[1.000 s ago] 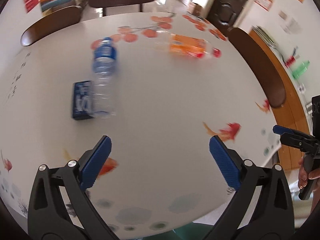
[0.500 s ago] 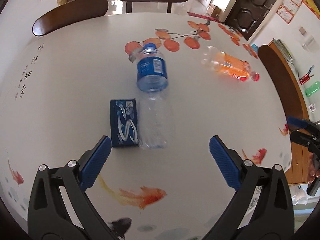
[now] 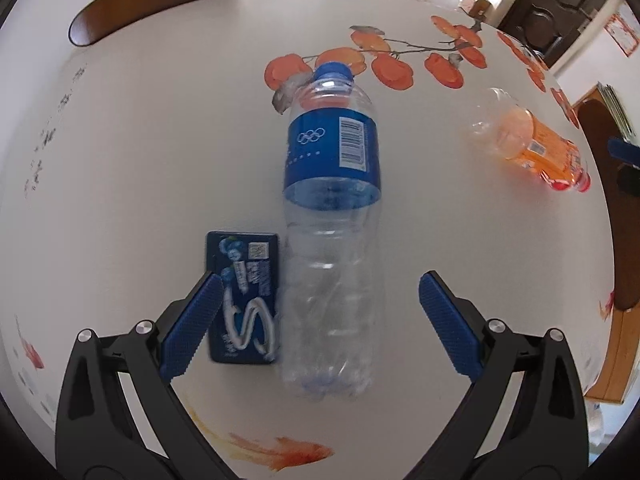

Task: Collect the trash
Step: 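Grasp the blue-labelled water bottle with the left tool while the right tool grasps the orange juice bottle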

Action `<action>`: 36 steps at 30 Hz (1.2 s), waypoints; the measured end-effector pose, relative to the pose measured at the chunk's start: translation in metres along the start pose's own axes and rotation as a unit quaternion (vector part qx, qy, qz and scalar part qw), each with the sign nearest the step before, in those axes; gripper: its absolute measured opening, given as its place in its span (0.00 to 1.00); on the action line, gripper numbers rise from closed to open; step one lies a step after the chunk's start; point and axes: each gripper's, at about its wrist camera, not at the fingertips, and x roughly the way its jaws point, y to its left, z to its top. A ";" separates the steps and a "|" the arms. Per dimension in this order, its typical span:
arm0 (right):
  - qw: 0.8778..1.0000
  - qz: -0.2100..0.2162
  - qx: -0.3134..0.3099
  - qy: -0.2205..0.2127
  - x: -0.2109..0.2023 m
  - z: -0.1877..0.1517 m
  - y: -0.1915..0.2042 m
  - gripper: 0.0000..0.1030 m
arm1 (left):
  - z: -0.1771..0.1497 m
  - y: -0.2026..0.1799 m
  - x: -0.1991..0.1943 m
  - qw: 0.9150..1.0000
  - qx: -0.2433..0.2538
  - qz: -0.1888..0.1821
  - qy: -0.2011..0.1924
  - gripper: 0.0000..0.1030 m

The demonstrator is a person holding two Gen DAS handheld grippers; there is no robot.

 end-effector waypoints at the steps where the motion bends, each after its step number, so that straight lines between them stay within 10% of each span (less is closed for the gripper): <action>1: 1.000 -0.003 -0.009 0.005 0.006 0.004 -0.003 0.86 | 0.002 -0.001 0.002 1.000 -0.003 0.003 0.002 0.93; 13: 0.990 -0.043 -0.108 0.077 0.078 0.026 -0.035 0.86 | 0.025 -0.016 0.031 0.999 -0.021 0.020 0.024 0.93; 20: 0.983 0.008 -0.150 0.110 0.098 0.018 -0.034 0.88 | 0.027 -0.031 0.046 0.999 -0.007 0.025 0.036 0.87; 24: 0.973 0.003 -0.182 0.142 0.111 0.005 -0.029 0.78 | 0.029 -0.039 0.050 0.999 0.005 0.020 0.043 0.57; 36: 0.985 0.049 -0.101 0.132 0.098 -0.013 -0.036 0.64 | 0.023 -0.039 0.039 0.999 0.002 0.014 0.029 0.54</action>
